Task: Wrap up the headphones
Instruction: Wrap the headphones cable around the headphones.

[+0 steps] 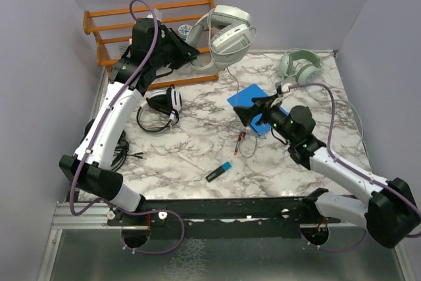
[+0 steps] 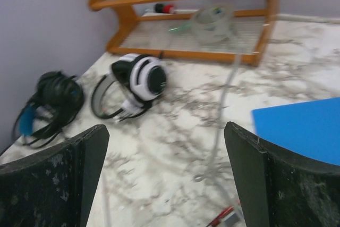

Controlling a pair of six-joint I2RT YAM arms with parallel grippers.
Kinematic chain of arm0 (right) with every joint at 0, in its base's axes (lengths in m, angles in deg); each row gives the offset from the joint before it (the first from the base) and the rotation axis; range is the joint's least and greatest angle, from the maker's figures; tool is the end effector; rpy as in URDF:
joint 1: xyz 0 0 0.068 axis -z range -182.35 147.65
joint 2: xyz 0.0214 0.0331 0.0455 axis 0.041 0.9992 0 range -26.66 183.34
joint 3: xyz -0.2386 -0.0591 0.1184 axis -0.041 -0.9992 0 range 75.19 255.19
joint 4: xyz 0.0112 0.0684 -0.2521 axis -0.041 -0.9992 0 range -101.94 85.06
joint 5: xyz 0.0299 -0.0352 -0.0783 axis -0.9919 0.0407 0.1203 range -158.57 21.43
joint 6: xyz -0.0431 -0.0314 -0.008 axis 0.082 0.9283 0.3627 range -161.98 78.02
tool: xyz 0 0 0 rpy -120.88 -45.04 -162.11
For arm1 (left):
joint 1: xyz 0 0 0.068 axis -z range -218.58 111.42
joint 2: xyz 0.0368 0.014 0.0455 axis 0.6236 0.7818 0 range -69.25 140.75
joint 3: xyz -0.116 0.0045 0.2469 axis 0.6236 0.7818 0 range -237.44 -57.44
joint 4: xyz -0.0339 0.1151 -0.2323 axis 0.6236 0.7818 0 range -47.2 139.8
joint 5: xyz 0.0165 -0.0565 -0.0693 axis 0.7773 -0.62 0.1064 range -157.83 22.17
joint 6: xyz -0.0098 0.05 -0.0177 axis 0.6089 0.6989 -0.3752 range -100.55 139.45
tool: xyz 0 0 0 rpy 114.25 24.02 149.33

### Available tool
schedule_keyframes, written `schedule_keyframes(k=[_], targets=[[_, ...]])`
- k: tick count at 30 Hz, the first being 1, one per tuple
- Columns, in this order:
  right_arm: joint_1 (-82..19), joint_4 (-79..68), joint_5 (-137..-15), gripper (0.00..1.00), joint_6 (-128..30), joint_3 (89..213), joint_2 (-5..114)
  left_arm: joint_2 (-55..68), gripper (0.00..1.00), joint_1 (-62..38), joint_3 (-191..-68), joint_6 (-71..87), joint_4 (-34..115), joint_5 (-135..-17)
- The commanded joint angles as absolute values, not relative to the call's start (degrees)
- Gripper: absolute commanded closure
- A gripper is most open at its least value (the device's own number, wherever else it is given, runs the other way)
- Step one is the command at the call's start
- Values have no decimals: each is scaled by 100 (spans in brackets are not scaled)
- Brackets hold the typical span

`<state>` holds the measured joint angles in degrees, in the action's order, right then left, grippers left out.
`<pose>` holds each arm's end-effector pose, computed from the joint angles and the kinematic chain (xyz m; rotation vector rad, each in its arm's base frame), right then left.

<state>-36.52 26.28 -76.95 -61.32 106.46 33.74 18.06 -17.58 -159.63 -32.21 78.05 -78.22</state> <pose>0.1972 0.1401 0.2801 -0.3256 1.5638 0.8478 0.3070 -0.1247 0.4601 -0.4182 2.0163 -0.9972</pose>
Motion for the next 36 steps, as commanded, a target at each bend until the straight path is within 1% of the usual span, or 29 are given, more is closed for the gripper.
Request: schedule_keyframes(k=[1, 8, 10, 12, 14, 16, 18, 20, 22, 23, 25, 27, 29, 34, 36], targets=[[-2937, 2542, -7422, 0, -6047, 11149, 4250, 1363, 100, -1762, -15980, -3334, 7312, -7802], [-2810, 2932, -8177, 0, -5822, 12180, 5946, 1301, 100, -1759, -15948, -3382, 7306, -7844], [-2802, 3289, -8519, 2, -5912, 12296, 6312, 1306, 100, -1765, -15974, -3381, 7312, -7842], [-2801, 3755, -8966, 6, -6026, 12307, 6633, 1301, 100, -1764, -15991, -3389, 7317, -7803], [-2806, 4151, -9484, 14, -6148, 12323, 6930, 1308, 100, -1761, -16020, -3419, 7312, -7776], [-2808, 4523, -10052, 26, -6307, 12308, 7200, 1338, 100, -1765, -16050, -3446, 7312, -7752], [-2853, 4733, -10251, 35, -6507, 12256, 7395, 1360, 100, -1765, -16092, -3472, 7312, -7743], [-2953, 5078, -10416, 49, -6680, 12098, 7480, 1392, 100, -1761, -16112, -3503, 7305, -7739], [-3081, 5465, -10623, 67, -6861, 11882, 7463, 1411, 100, -1766, -16124, -3505, 7307, -7706], [-3169, 5626, -10734, 75, -6937, 11762, 7407, 1415, 100, -1766, -16124, -3500, 7304, -7663], [-3380, 5918, -10864, 86, -7032, 11439, 7166, 1424, 100, -1765, -16109, -3479, 7304, -7561], [-3652, 6039, -10916, 92, -7092, 11105, 6795, 1442, 100, -1763, -16076, -3469, 7306, -7411], [-4001, 5828, -10695, 93, -7063, 10851, 6365, 1461, 100, -1770, -16032, -3500, 7307, -7227], [-4931, 5021, -10225, 100, -6936, 10524, 5211, 1592, 100, -1762, -16018, -3598, 7304, -6839], [-5175, 4734, -10128, 99, -6973, 10488, 4824, 1624, 100, -1766, -15994, -3555, 7309, -6539]])
